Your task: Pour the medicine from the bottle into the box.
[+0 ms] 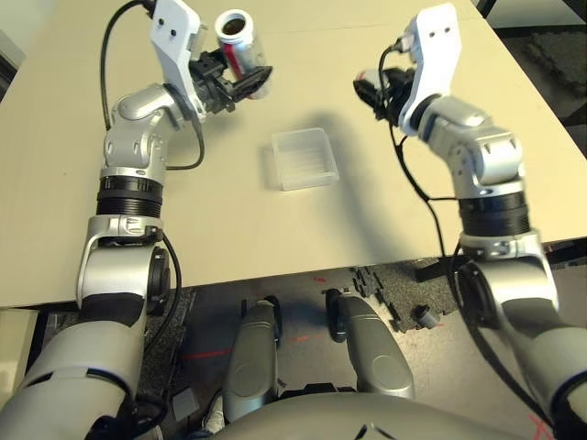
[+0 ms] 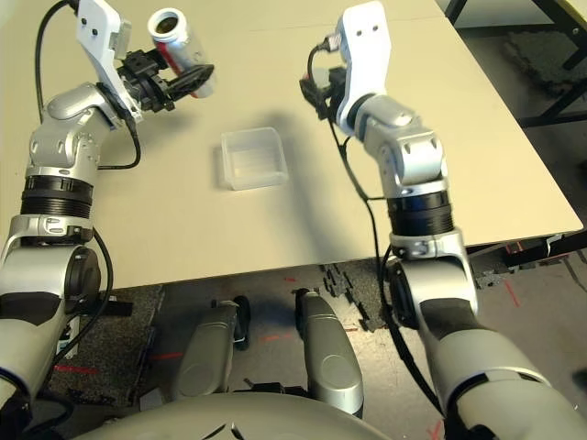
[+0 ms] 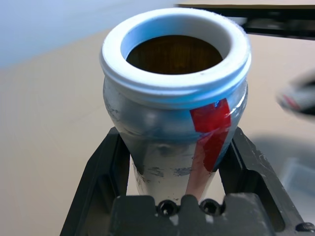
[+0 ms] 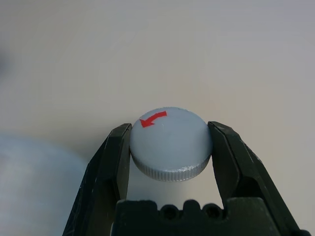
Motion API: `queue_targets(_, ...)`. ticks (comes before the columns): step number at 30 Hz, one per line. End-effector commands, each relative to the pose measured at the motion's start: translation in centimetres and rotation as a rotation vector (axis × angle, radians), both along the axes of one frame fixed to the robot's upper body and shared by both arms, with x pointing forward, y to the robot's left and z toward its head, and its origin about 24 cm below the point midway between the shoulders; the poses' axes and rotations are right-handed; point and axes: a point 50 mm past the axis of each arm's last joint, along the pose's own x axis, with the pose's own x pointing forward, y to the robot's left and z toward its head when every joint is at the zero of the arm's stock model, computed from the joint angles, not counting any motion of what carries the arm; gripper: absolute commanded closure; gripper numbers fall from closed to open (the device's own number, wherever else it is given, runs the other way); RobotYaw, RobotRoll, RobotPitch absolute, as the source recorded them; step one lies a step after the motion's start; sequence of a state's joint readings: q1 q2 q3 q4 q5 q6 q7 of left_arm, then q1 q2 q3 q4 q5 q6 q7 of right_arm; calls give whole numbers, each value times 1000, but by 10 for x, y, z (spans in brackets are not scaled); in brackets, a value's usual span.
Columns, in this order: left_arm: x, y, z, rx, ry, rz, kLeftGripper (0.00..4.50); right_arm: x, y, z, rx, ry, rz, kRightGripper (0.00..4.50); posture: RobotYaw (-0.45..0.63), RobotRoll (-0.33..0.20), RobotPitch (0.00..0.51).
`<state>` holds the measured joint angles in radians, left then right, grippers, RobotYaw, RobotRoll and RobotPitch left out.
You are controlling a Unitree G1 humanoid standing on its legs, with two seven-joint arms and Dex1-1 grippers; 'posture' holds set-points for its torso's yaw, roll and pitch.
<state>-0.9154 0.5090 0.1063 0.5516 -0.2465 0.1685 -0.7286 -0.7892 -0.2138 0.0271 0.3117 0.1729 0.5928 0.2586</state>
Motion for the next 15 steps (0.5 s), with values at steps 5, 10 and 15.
queue_targets(5,-4,16,-26,3,40,128,1743,12,-10,-31,-40,21,-92,1924,56,0,202)
queue_targets(10,-3,21,-38,10,60,176,1743,18,-13,-34,-52,7,-109,1924,57,0,199)
queue_targets(15,2,25,-38,12,51,226,1743,19,-17,-22,-43,-33,-112,0,50,0,195)
